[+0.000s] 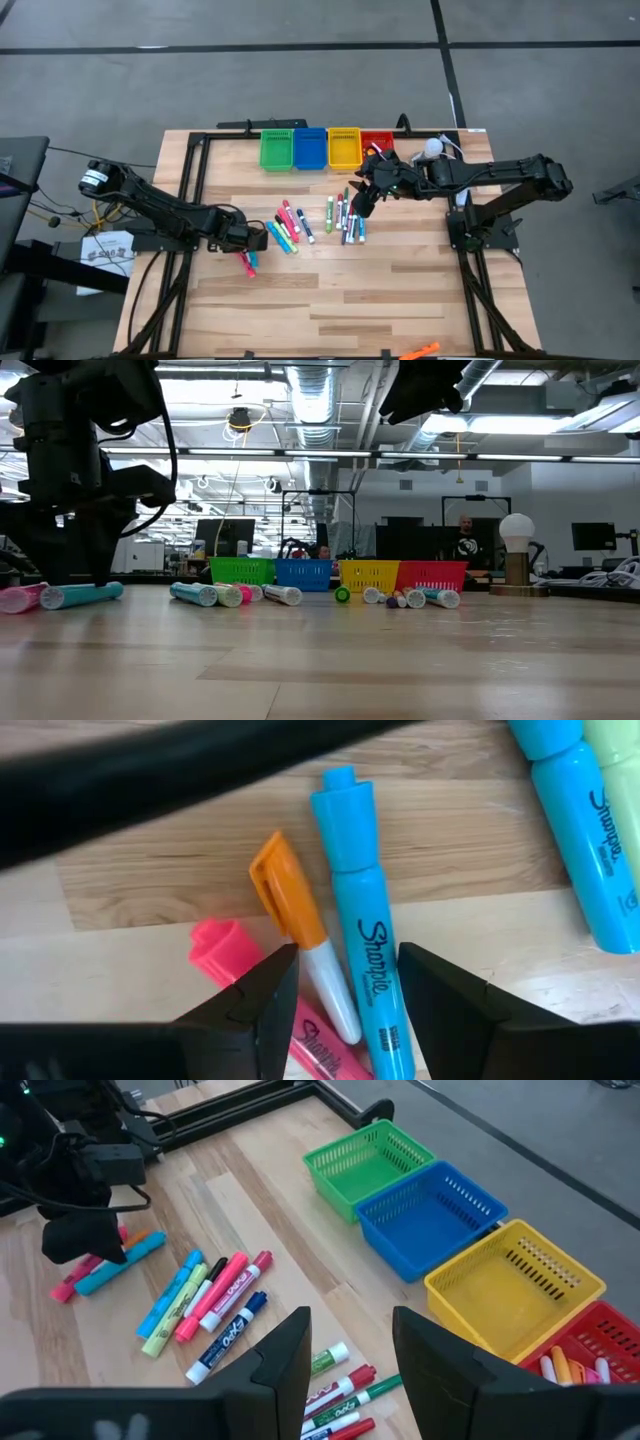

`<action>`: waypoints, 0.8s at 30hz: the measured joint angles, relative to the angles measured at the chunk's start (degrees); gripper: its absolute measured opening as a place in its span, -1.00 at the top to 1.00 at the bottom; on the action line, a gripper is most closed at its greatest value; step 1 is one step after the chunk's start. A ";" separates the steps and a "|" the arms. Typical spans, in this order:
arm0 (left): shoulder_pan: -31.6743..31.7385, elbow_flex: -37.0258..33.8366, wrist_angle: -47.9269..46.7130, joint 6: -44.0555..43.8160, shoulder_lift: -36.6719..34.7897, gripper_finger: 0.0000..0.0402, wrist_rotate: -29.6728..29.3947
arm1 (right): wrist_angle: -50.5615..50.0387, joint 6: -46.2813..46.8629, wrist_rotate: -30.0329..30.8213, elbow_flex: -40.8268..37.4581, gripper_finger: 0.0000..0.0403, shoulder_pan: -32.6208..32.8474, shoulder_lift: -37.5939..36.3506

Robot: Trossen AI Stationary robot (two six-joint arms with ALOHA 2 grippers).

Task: Pick & Place Markers
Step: Put the orange mini marker into the red basket

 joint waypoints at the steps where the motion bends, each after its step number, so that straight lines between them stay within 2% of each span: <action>1: 0.02 0.00 0.00 0.29 0.00 0.14 0.23 | 0.00 0.00 -0.02 0.00 0.35 0.02 0.00; 15: 0.02 0.00 -0.13 0.66 -0.07 0.14 1.23 | -0.02 0.00 -0.01 0.00 0.35 0.02 0.00; 24: 0.02 0.00 -1.34 1.01 -2.72 0.14 0.20 | -0.04 0.02 -1.16 0.00 0.35 0.02 0.00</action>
